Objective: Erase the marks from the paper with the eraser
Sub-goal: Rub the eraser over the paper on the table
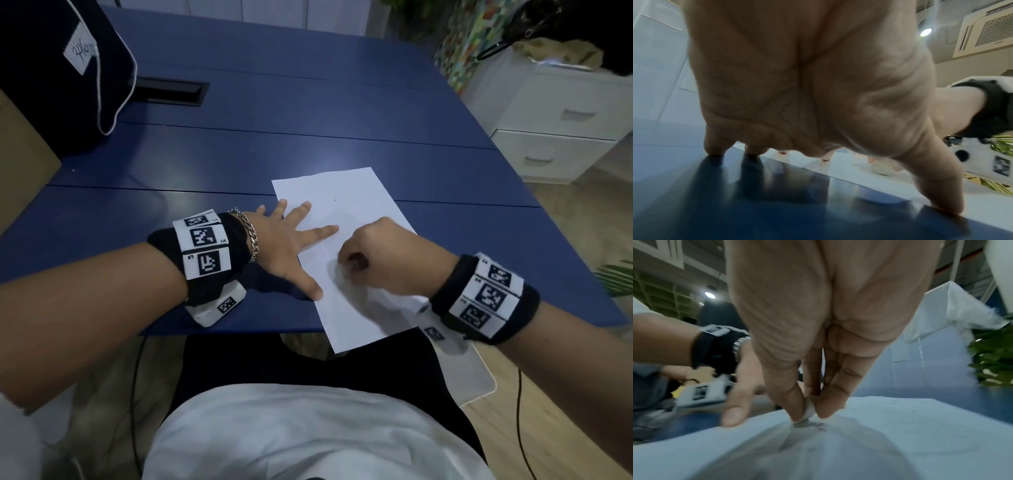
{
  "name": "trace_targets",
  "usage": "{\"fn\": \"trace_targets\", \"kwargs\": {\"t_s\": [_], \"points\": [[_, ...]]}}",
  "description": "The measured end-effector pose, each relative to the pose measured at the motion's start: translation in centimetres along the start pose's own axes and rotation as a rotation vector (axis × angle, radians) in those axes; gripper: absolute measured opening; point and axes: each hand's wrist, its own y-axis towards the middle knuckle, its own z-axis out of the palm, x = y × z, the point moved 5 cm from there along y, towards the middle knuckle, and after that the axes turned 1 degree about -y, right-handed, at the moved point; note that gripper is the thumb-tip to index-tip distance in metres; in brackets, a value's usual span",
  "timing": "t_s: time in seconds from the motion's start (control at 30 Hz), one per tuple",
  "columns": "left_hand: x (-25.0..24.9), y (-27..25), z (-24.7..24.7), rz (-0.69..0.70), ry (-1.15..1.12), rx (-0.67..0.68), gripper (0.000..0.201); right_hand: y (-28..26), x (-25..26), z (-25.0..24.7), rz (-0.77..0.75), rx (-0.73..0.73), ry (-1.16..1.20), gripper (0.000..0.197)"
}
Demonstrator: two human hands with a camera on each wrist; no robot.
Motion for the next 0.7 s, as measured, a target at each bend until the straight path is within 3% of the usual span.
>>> {"fn": "trace_targets", "kwargs": {"t_s": [0.17,0.37,0.5,0.6,0.7], "points": [[-0.2,-0.1,-0.4,-0.008,0.048,0.012,0.13,0.5,-3.5,-1.1,0.102,-0.096,0.075,0.016],[-0.6,0.6,-0.8,0.16,-0.013,-0.075,0.131,0.4,-3.5,-1.0,0.114,-0.104,0.076,0.014],[-1.0,1.1,-0.4,0.138,0.02,-0.029,0.133,0.0,-1.7,-0.6,0.095,-0.086,0.05,0.013],[-1.1,1.4,-0.5,0.123,0.046,-0.018,0.136,-0.5,1.3,0.9,-0.017,-0.025,-0.012,0.035],[-1.2,1.3,-0.4,0.112,0.054,-0.009,0.137,0.3,-1.0,0.3,0.07,-0.047,-0.001,0.027]]}}
